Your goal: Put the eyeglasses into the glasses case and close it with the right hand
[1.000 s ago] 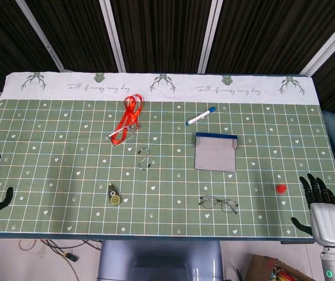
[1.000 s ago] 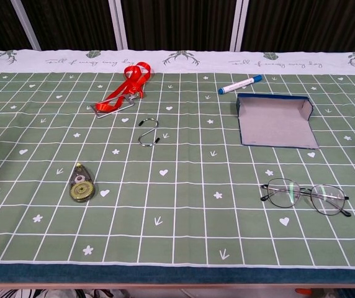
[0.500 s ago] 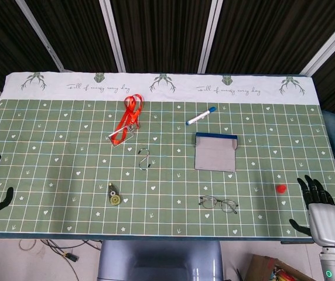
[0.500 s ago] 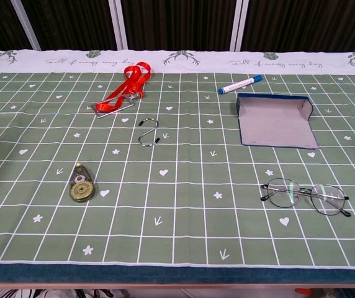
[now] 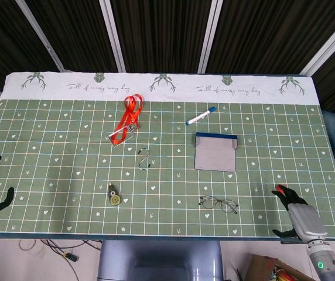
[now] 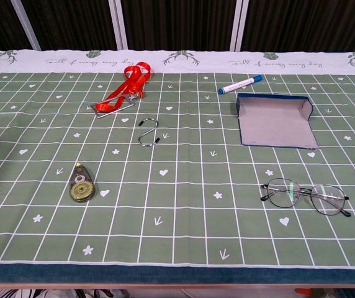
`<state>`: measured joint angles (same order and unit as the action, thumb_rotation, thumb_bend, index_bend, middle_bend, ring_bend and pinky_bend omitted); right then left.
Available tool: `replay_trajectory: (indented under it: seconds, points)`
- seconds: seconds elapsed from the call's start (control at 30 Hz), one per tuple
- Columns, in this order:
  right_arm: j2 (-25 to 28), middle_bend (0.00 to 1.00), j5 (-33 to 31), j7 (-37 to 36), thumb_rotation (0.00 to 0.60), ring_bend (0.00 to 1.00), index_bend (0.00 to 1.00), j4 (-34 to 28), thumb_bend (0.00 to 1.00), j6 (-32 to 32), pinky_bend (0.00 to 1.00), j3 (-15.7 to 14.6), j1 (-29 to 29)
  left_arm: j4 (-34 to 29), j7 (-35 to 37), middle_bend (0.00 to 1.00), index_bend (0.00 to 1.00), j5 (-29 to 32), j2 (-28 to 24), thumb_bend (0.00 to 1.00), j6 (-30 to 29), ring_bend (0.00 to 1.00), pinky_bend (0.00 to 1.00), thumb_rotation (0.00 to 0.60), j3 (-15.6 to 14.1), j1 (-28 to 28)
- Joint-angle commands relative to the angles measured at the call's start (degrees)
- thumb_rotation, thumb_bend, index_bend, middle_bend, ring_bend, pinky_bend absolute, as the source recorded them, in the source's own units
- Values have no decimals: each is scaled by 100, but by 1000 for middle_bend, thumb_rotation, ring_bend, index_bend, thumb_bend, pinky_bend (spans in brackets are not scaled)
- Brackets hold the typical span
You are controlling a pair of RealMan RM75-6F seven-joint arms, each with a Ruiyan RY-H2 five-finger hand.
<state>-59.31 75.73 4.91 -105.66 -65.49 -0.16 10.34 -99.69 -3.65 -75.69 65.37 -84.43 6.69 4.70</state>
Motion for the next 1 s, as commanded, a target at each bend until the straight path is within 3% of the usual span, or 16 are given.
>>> replay_trajectory:
  seconds: [0.03,0.2,0.47,1.0]
  points:
    - [123,0,-466,148,600,33,214,-349,193,402,199,221,348,6,-22,0,61,12,-8,394,24,0,0,600,-5,8]
    - [-46,0,-854,530,600,33,280,-593,260,569,199,363,601,-14,5,0,60,26,-14,394,28,0,0,600,1,5]
    - [-702,0,-1921,1407,600,33,313,-841,287,652,199,589,1094,-17,29,0,60,29,-34,394,56,0,0,600,-6,10]
    - [-1881,0,-3506,2360,600,33,388,-575,372,312,199,840,1813,-19,54,0,74,41,-81,394,131,0,0,600,-23,30]
